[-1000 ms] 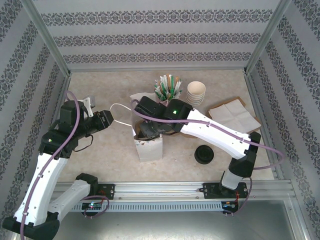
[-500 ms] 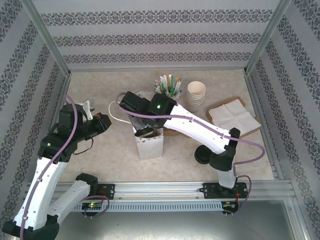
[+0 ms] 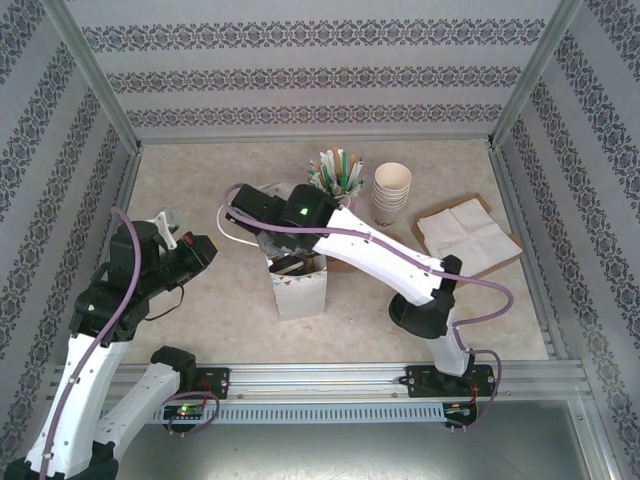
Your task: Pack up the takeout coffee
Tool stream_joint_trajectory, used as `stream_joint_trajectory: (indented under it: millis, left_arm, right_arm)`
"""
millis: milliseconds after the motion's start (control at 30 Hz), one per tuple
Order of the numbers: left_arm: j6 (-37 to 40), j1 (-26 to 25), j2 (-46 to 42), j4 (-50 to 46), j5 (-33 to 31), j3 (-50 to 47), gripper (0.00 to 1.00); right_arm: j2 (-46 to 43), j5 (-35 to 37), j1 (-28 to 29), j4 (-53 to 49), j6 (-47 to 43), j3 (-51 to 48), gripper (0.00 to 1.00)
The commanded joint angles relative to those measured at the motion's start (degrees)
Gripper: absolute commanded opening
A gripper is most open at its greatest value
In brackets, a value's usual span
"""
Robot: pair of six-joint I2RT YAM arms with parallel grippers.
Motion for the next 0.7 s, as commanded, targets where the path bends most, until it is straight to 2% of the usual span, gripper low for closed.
stream_joint_trajectory:
  millis: [0,133,433,600,667]
  left_arm:
    - [1.61,-0.23,-1.07,-0.96,-4.25,2.44,0.15]
    - [2.51,-0.22,-1.39,-0.87,-5.51,2.25,0.3]
    - [2.95,-0.19,0.44,3.1,-5.53,0.58,0.41]
    - [3.41,-0.18,3.21,5.64,-5.71,1.29,0.53]
    - [4.18,-0.22,4.2,6.17,-6.48,2.14,0.55]
  right_arm:
    - [2.33,0.28,-0.62,-3.3,2.15,0.74,0.5]
    - [3.4,-1.4,-1.62,-2.78,3.14,-1.84,0.58]
    - [2.1,-5.83,-4.34,1.93,4.06,-9.46,0.64]
    - [1.91,-7.05,-5.42,4.54,4.84,-12.04,0.68]
    - [2.02,-7.15,-5.84,5.46,5.21,-12.73,0.71]
